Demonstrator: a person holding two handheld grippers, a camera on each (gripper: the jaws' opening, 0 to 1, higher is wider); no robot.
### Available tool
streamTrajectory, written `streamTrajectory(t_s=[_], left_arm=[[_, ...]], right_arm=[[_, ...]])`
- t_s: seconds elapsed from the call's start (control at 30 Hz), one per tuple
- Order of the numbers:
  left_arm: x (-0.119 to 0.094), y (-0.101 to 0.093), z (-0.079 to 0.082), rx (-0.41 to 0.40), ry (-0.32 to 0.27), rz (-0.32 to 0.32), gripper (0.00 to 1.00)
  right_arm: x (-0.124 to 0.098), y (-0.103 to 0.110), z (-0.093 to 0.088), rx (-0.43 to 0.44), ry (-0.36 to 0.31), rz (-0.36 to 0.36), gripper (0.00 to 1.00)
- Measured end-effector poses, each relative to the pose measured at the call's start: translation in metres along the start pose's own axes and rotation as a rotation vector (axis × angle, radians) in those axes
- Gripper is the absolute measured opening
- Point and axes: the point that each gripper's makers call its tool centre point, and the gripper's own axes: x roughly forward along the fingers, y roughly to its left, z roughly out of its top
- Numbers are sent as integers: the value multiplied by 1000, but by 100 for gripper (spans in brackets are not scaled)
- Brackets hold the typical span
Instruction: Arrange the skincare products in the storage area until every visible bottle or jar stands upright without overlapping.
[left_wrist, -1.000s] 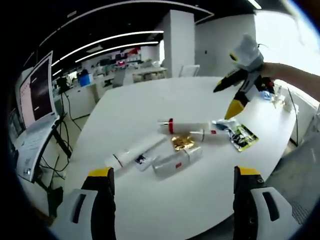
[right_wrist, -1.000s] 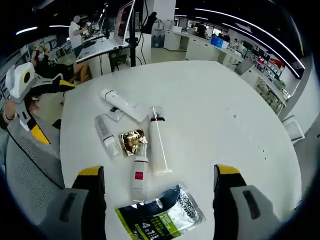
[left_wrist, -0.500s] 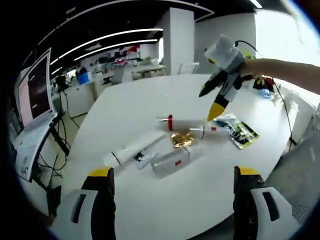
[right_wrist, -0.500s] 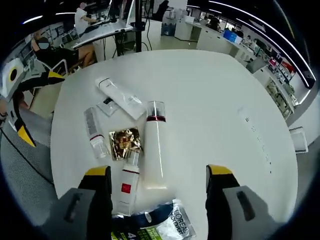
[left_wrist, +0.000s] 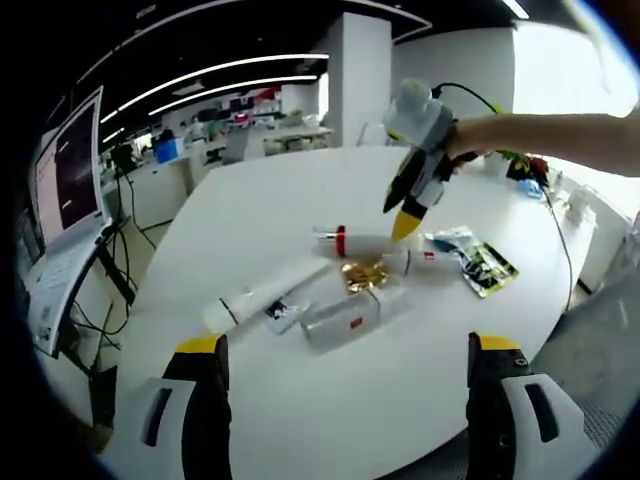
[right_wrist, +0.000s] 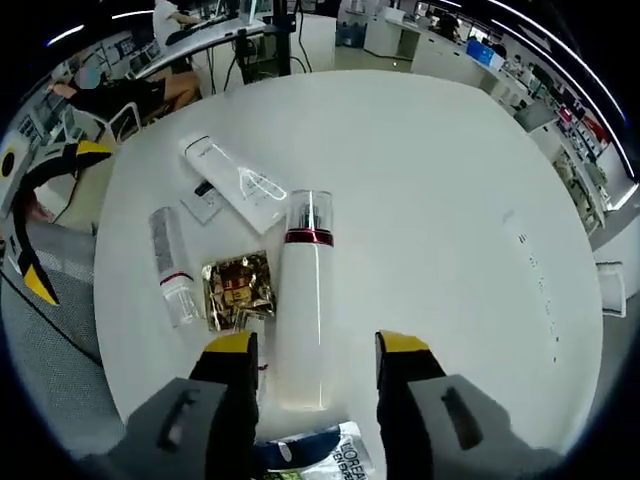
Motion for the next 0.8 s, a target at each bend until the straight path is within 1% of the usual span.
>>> streamTrajectory(t_s=[0.13,0.23,0.33,0.37,0.43,0.6,0.63,0.8], left_arm=[[1,1,-1,-4,3,1,97],[1,2,-1,-7,5,3,97],[1,3,-2,-13,6,5,97],[1,3,-2,-14,6,5,97],[3,4,-3,-17,8,4,97],[4,5,-4,-19,11,3,97],[4,5,-4,-21,12,4,97],[6,7,-7,-22,20,3,97]], right_arm=[[6,9,2,-3,35,38,40],[11,9,3,-9,50,41,36],[16,12,0,-3,84,62,38],[19,11,-1,-16,94,57,38],[22,12,-3,-21,112,61,36],[28,17,-5,-8,130,93,32],[31,15,-6,-9,133,95,32],[38,16,-9,-1,171,116,31]])
